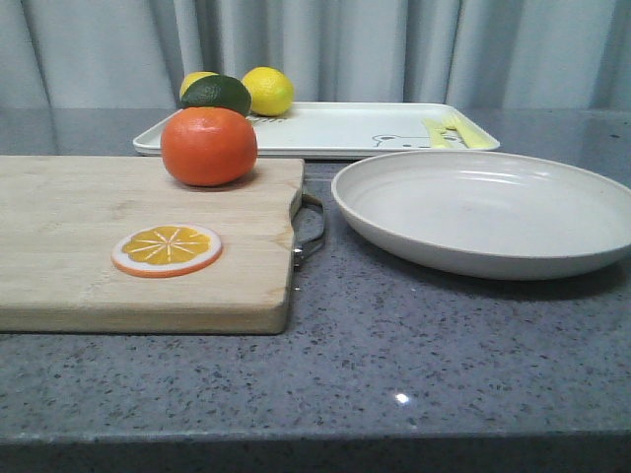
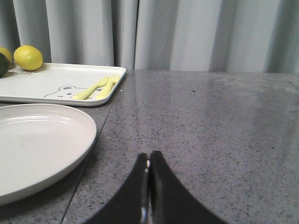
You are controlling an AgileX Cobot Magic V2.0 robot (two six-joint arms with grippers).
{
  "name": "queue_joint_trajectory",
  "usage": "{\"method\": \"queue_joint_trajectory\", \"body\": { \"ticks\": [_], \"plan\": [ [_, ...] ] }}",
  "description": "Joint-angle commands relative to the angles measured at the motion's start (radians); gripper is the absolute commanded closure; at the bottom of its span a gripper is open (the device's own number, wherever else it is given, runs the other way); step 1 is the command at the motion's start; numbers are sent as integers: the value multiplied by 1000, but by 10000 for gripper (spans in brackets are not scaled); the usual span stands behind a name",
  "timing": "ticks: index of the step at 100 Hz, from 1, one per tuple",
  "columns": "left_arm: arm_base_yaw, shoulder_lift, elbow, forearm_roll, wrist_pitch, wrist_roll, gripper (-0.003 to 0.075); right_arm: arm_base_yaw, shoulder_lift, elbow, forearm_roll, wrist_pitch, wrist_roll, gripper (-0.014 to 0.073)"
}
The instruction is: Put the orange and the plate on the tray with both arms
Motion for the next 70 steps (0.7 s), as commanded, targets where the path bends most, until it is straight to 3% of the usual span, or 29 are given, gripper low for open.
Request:
{"method": "queue_joint_trajectory", "body": {
  "ticks": [1,32,70],
  "plan": [
    [-7,-33,5,-8,-88,-7,741,-3,-14,-28,-9,-82,-10,661],
    [-9,70,-118,-8,10,-7,741,-3,94,-183,-10,99,-10,659],
    [-9,364,-326,-32,11,-7,741,-3,433,-402,-9,104,-10,659]
  ]
}}
